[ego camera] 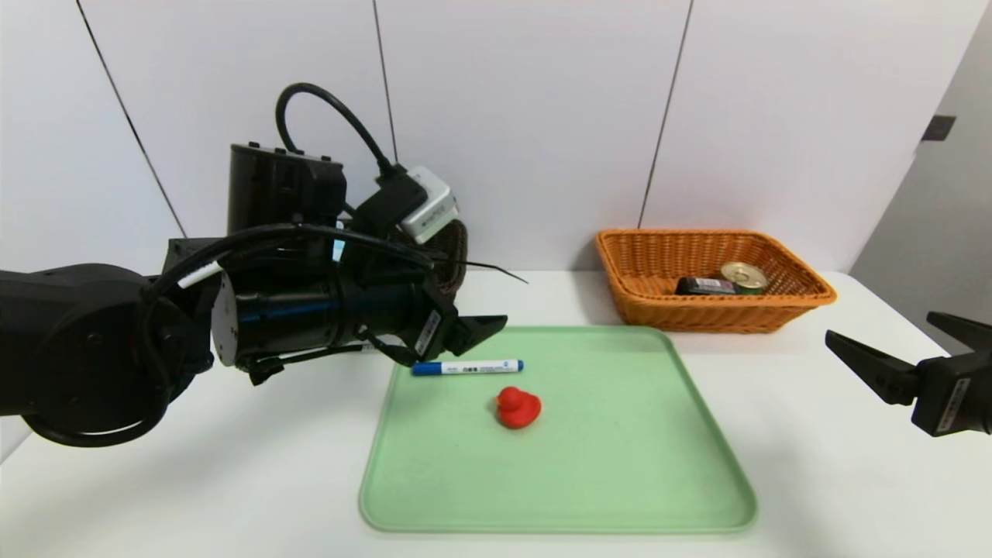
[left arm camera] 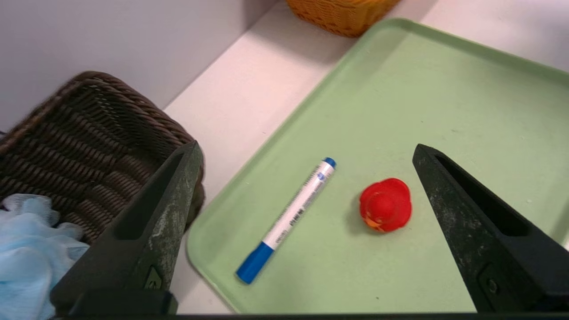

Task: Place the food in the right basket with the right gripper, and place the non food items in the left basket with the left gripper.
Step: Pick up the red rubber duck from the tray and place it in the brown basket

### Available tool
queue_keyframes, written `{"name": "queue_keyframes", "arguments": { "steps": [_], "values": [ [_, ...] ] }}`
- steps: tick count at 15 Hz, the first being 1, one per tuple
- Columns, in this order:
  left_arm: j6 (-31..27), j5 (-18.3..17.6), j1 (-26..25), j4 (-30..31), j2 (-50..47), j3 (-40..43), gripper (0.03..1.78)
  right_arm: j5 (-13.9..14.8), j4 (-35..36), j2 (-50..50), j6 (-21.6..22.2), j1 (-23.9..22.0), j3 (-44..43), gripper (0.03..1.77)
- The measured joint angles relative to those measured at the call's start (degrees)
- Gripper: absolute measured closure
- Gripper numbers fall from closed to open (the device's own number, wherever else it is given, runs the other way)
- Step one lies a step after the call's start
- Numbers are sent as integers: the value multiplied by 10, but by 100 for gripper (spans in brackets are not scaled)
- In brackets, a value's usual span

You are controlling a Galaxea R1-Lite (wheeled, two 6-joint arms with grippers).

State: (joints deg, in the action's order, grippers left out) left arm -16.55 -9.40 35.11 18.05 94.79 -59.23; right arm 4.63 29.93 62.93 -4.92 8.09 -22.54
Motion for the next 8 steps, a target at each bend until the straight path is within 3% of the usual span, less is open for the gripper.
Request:
{"name": "queue_keyframes", "arguments": {
  "steps": [4, 8],
  "values": [
    [-9, 1, 11, -84, 16, 1, 12, 0, 19, 15, 3, 0, -2, 10],
    [-62, 1, 15, -254, 30, -68, 12, -3, 19, 20, 14, 1, -21, 10]
  ]
}}
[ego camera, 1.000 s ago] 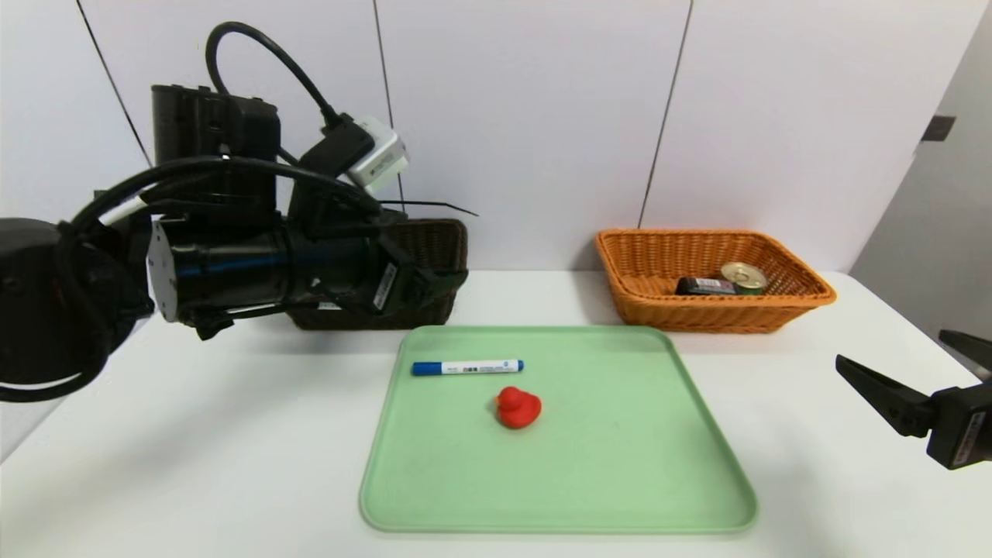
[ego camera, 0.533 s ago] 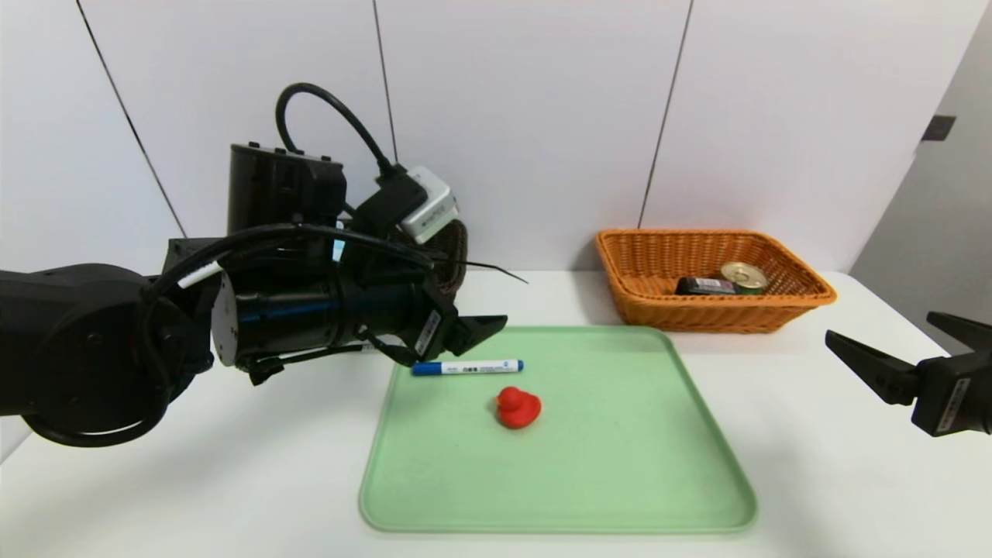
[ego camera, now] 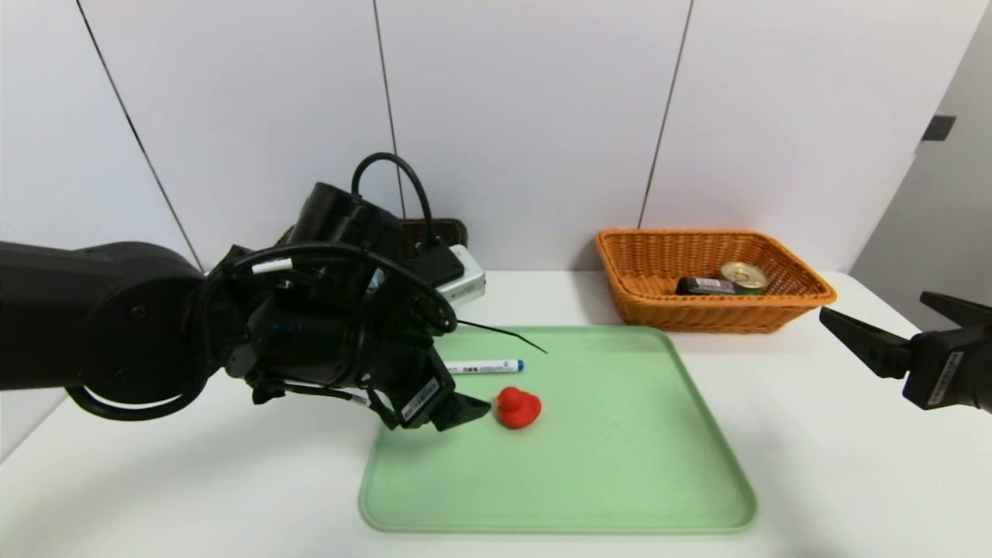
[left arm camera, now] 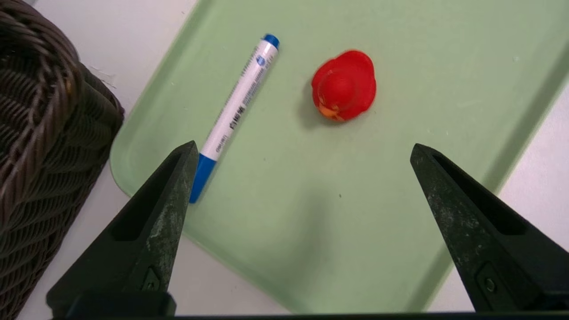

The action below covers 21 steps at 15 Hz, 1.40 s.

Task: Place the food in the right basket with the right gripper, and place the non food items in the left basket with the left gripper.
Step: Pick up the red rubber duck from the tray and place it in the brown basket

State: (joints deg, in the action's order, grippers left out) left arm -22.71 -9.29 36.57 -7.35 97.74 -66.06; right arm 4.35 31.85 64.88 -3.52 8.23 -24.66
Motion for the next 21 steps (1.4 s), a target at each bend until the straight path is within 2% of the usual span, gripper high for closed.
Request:
{"name": "queue_keyframes", "arguments": {
  "steps": [3, 5, 7, 11, 13, 16, 21],
  "values": [
    [-35, -2, 1, -139, 16, -97, 12, -5, -1, 0, 9, 1, -4, 10],
    [-52, -10, 2, -221, 39, -174, 12, -19, 0, 0, 9, 3, -5, 10],
    [-71, -21, 11, -259, 71, -223, 12, -28, -1, 0, 15, 4, -4, 10],
    [-74, -25, 47, -228, 122, -245, 12, -38, 0, 8, 17, 4, -10, 10],
    [-74, -24, 51, -209, 141, -248, 12, -38, 0, 10, 17, 4, -8, 10],
    [-72, -24, 52, -207, 158, -247, 12, -50, 0, 11, 17, 4, -7, 10],
    [-70, -26, 51, -207, 164, -228, 12, -52, -1, 12, 17, 4, -6, 10]
  ]
}}
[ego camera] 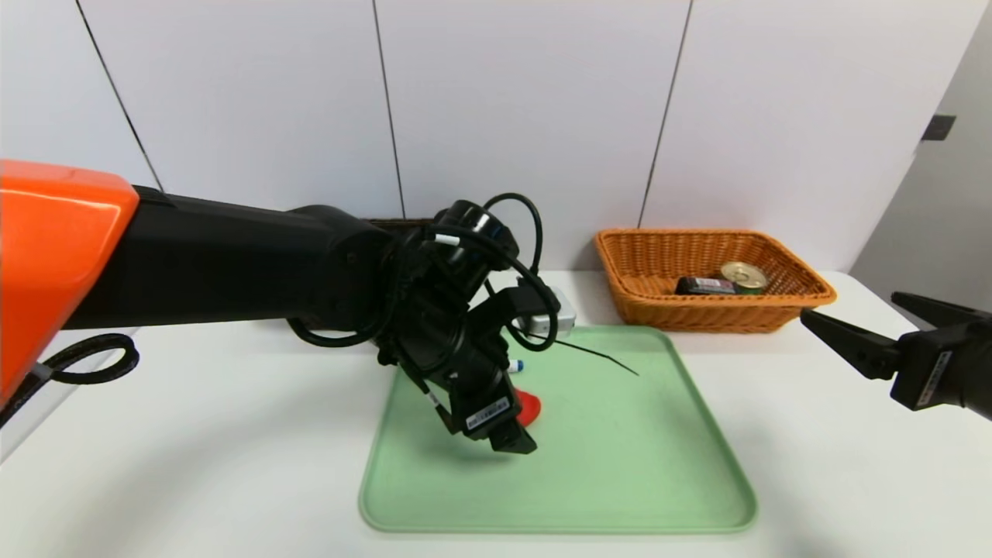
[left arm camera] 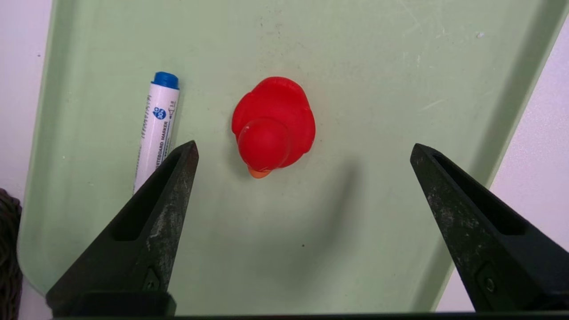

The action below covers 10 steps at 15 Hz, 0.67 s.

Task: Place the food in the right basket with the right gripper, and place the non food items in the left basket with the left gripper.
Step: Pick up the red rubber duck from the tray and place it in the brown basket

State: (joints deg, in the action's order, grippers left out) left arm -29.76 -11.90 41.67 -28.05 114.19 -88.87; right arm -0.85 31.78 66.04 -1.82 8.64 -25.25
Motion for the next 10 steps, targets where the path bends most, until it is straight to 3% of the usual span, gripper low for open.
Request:
{"name": "queue_keyframes", "arguments": {
  "steps": [3, 10],
  "values": [
    [1, -18, 0, 12, 3, 14, 12, 0, 0, 1, 0, 0, 0, 10],
    [-1, -18, 0, 26, 19, 17, 12, 0, 1, 4, 0, 1, 2, 10]
  ]
}}
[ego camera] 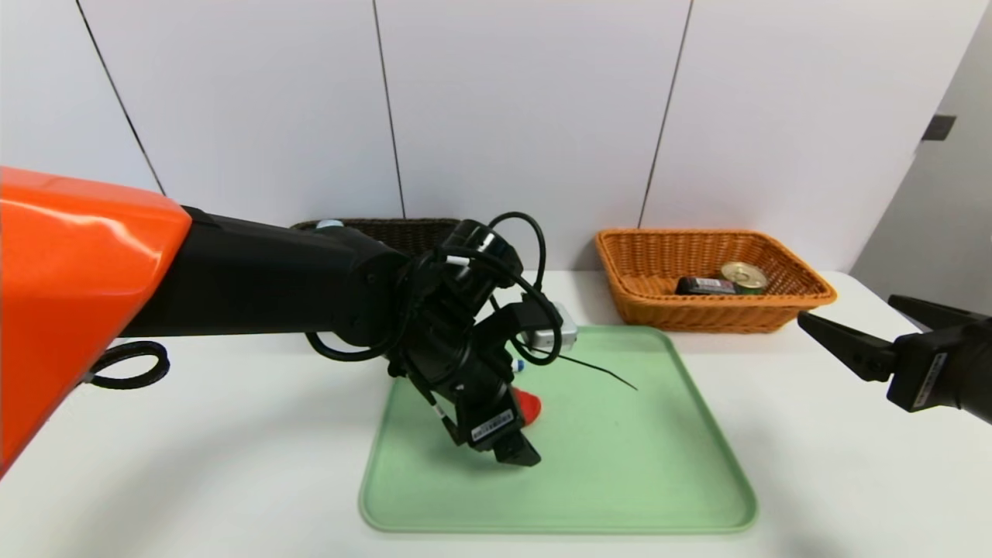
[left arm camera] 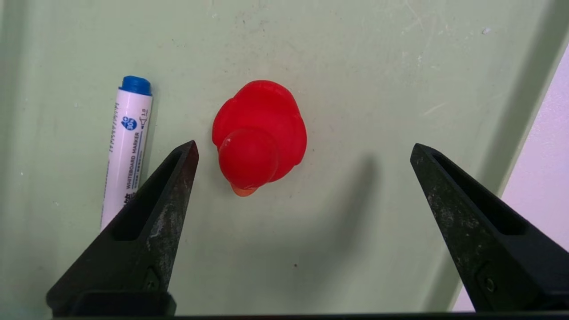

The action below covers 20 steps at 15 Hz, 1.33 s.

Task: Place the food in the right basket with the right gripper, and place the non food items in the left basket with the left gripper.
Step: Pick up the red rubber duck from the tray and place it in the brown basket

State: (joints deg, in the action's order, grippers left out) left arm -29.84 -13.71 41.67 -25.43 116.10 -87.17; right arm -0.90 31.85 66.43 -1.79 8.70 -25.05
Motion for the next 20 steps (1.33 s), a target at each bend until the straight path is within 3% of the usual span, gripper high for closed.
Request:
{"name": "queue_keyframes", "arguments": {
  "steps": [17, 20],
  "values": [
    [-4, -5, -13, 68, 35, 17, 12, -15, 0, -1, 0, 2, 10, 10],
    [-2, -8, -18, 103, 42, 21, 59, -15, 0, 1, 1, 2, 10, 10]
  ]
}}
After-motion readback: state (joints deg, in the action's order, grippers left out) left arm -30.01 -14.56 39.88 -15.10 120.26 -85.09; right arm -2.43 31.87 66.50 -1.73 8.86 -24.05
